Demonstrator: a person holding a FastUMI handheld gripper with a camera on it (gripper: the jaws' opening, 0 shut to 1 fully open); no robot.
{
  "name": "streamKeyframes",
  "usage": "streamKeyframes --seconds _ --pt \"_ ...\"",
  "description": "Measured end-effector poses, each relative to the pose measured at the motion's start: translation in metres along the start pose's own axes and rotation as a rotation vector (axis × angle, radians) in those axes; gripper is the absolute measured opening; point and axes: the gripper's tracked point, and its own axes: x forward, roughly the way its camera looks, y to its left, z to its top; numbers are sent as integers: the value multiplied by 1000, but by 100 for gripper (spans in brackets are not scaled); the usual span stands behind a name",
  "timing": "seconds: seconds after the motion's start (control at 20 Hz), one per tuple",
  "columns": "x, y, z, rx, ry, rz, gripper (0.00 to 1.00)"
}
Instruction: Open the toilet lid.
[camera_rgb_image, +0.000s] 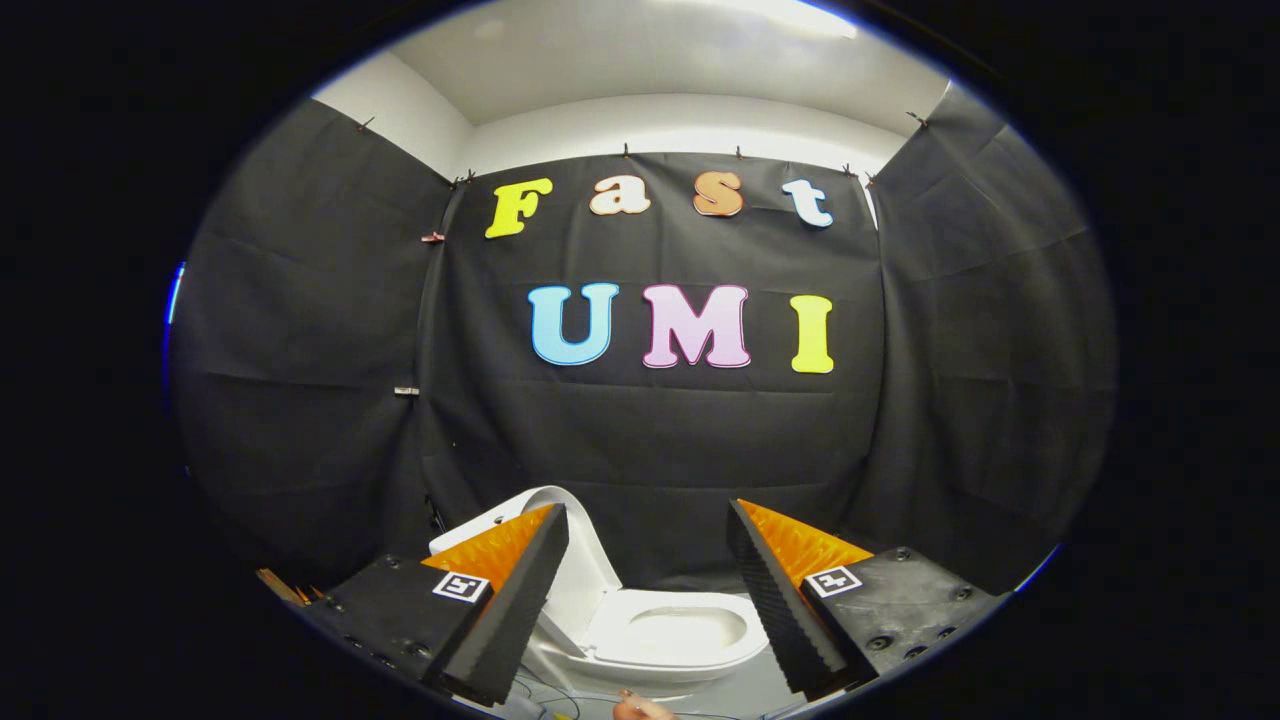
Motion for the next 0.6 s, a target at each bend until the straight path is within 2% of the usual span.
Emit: streamKeyframes --seconds 0.6 --pt "1 0 -2 2 10 0 99"
